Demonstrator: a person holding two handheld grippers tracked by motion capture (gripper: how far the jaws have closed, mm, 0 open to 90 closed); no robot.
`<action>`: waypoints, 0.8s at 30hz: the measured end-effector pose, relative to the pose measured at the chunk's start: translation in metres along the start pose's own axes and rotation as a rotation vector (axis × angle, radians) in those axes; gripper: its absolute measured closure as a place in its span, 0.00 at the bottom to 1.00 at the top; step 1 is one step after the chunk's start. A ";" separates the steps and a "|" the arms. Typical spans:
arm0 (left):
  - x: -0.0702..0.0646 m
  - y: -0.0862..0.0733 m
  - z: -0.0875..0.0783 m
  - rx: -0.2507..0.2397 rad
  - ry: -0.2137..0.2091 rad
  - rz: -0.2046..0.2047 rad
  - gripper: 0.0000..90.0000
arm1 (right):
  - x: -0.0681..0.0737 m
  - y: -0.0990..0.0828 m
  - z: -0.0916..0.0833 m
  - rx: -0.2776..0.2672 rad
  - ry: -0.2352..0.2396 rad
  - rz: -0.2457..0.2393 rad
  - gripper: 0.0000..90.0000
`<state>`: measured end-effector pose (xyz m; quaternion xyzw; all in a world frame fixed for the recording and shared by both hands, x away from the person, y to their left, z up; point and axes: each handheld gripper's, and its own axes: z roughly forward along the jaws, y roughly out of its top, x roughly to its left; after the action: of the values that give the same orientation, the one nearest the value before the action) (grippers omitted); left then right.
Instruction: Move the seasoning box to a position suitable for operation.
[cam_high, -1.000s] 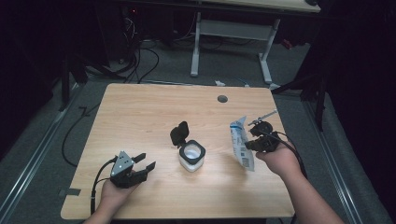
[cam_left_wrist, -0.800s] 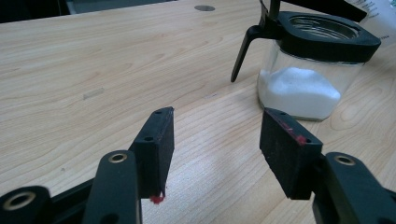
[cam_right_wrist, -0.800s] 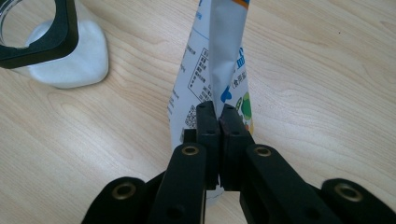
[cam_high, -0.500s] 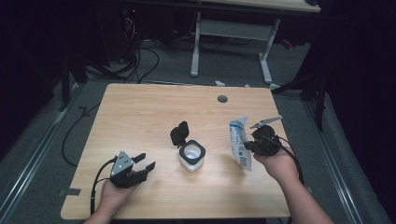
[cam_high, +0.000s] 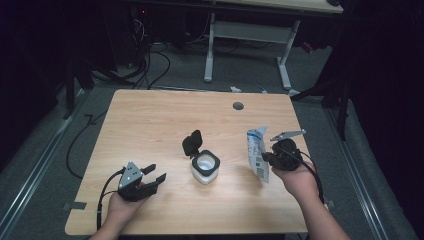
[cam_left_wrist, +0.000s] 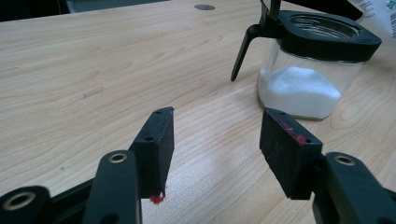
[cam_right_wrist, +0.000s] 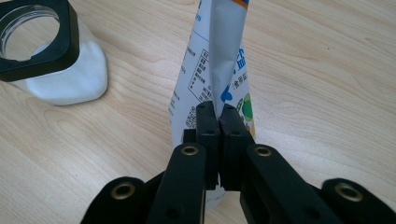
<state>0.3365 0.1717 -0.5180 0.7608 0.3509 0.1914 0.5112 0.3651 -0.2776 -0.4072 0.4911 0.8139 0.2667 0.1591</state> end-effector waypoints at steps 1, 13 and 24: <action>0.000 0.000 0.000 0.000 0.000 0.000 0.50 | 0.000 -0.001 0.000 -0.003 0.002 0.003 0.99; 0.000 0.000 0.000 -0.001 0.002 0.000 0.50 | 0.000 -0.017 -0.003 -0.106 -0.040 0.021 0.99; 0.004 0.000 -0.001 0.004 0.011 0.007 0.50 | 0.002 -0.037 0.000 -0.231 -0.040 0.056 0.99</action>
<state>0.3383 0.1754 -0.5181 0.7621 0.3514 0.1967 0.5069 0.3378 -0.2902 -0.4296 0.4972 0.7603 0.3534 0.2235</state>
